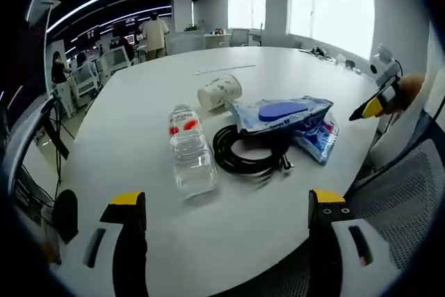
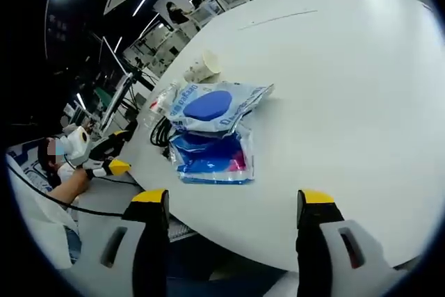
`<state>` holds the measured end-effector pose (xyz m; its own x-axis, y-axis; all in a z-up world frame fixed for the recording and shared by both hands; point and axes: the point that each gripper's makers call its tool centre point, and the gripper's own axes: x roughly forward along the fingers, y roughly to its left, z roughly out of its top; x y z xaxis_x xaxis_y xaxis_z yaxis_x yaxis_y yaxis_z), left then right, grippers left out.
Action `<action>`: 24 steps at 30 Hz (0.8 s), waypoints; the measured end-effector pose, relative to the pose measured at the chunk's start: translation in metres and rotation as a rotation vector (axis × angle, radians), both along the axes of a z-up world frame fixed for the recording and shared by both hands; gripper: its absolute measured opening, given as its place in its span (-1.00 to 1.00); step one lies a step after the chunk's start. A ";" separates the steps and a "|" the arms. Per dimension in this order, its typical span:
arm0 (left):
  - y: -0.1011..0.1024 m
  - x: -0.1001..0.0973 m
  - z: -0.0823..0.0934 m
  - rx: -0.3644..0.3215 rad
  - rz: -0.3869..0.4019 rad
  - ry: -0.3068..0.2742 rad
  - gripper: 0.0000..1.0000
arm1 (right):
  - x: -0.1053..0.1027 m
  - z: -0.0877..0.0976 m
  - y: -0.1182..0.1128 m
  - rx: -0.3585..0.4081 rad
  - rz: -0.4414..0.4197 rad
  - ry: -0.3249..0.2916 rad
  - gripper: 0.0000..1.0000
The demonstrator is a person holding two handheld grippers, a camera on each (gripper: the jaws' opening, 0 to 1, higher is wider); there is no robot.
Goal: Arrange the tabletop items into an orderly group along one side of the table until the central work area is clear of visible clutter.
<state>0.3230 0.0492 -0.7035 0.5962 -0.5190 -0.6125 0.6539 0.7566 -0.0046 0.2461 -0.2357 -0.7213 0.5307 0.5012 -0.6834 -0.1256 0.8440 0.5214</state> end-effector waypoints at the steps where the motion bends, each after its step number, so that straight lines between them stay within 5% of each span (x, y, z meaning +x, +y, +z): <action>1: 0.000 -0.001 0.007 -0.010 -0.004 -0.018 1.00 | 0.001 0.001 0.000 0.001 0.000 -0.003 0.48; 6: 0.004 -0.011 0.023 -0.012 -0.024 -0.068 1.00 | 0.003 0.001 0.003 0.002 0.016 -0.010 0.44; 11: 0.018 -0.015 0.027 -0.047 0.044 -0.068 1.00 | 0.011 0.010 0.003 -0.005 0.017 -0.059 0.38; 14: 0.011 -0.011 0.039 -0.061 0.022 -0.163 1.00 | 0.018 0.017 0.002 -0.002 0.008 -0.094 0.40; 20: 0.012 -0.014 0.025 -0.068 0.048 -0.065 1.00 | 0.022 0.020 0.005 0.013 0.006 -0.119 0.40; 24: 0.009 -0.017 0.019 -0.021 0.019 -0.066 1.00 | 0.015 0.014 0.004 0.012 0.014 -0.110 0.38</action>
